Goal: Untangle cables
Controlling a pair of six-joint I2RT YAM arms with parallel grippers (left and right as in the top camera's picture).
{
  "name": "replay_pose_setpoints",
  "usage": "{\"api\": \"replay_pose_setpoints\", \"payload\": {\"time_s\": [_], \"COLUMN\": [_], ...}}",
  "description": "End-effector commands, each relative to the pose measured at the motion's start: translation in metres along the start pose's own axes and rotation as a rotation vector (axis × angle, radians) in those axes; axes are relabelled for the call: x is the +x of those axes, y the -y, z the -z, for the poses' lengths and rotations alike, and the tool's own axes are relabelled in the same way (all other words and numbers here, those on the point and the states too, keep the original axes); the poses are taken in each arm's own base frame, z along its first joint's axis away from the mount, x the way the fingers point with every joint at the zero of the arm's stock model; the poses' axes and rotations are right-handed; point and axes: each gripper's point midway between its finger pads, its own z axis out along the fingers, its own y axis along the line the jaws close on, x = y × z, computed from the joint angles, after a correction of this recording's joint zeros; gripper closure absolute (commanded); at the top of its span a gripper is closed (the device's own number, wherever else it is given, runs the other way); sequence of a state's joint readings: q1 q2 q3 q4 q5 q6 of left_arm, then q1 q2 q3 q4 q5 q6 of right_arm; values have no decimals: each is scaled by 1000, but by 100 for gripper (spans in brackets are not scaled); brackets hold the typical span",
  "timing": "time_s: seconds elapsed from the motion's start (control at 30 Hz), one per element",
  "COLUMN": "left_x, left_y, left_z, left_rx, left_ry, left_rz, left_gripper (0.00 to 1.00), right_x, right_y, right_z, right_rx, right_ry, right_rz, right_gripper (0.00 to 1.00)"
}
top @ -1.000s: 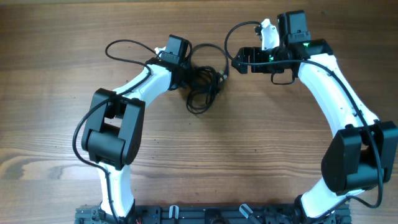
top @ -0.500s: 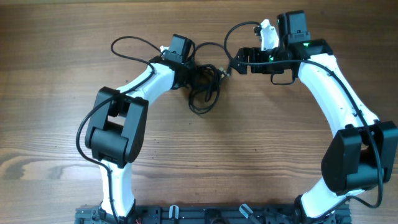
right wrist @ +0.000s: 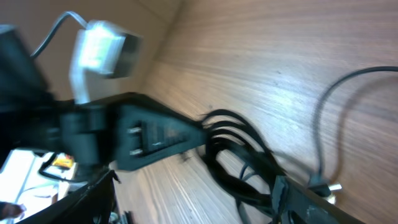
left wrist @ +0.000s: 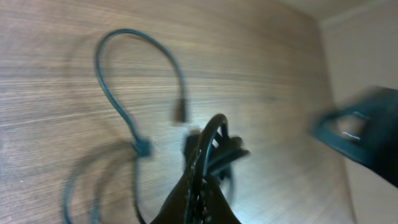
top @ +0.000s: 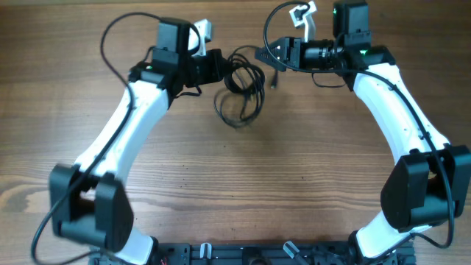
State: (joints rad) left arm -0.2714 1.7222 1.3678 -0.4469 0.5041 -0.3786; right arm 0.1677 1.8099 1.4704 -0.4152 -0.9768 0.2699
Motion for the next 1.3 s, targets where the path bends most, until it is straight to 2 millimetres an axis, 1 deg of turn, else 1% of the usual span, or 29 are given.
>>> {"api": "replay_pose_setpoints", "payload": {"time_s": [0.0, 0.1, 0.17, 0.2, 0.23, 0.27, 0.33, 0.4, 0.47, 0.53, 0.63, 0.83, 0.93, 1.0, 1.07, 1.2, 1.23, 1.27], "left_x": [3, 6, 6, 5, 4, 2, 0, -1, -1, -1, 2, 9, 12, 15, 16, 18, 18, 18], "left_y": [20, 15, 7, 2, -4, -7, -10, -10, -10, -10, -4, 13, 21, 27, 29, 34, 35, 36], "left_z": [19, 20, 20, 21, 21, 21, 22, 22, 22, 22, 22, 22, 23, 23, 24, 24, 24, 24], "left_rx": [73, 57, 14, -13, -44, -61, -72, -69, -71, -71, -38, 52, 98, 128, 137, 162, 167, 167], "left_ry": [-18, -29, -24, -16, -6, 1, 15, 20, 23, 23, 3, -51, -78, -97, -102, -115, -117, -120], "left_rz": [-37, -18, 8, 42, 88, 118, 170, 194, 214, 235, 242, 242, 242, 241, 241, 242, 243, 250], "left_gripper": [96, 96, 96, 96, 96, 96, 96, 96, 96, 96, 96, 96, 96, 96, 96, 96, 96, 96], "right_x": [-8, -4, 2, 5, 8, 11, 22, 31, 39, 41, 40, 36, 38, 42, 44, 49, 50, 52], "right_y": [-33, -42, -45, -44, -41, -36, -18, -11, -9, -7, -1, 3, 9, 15, 15, 26, 28, 33], "right_z": [7, -2, -13, -20, -27, -32, -40, -44, -48, -49, -48, -50, -56, -66, -73, -82, -84, -87], "right_rx": [-76, -90, -64, -32, 10, 65, 220, 284, 317, 329, 361, 369, 368, 345, 311, 316, 316, 320], "right_ry": [9, -8, -23, -28, -31, -32, -31, -43, -53, -52, -33, -18, -22, -37, -52, -65, -67, -70], "right_rz": [21, 47, 64, 63, 40, -3, -122, -170, -197, -220, -241, -241, -269, -301, -315, -342, -343, -355], "right_gripper": [20, 26, 28, 31, 35, 41, 52, 54, 56, 58, 59, 58, 58, 58, 58, 59, 59, 63]}}
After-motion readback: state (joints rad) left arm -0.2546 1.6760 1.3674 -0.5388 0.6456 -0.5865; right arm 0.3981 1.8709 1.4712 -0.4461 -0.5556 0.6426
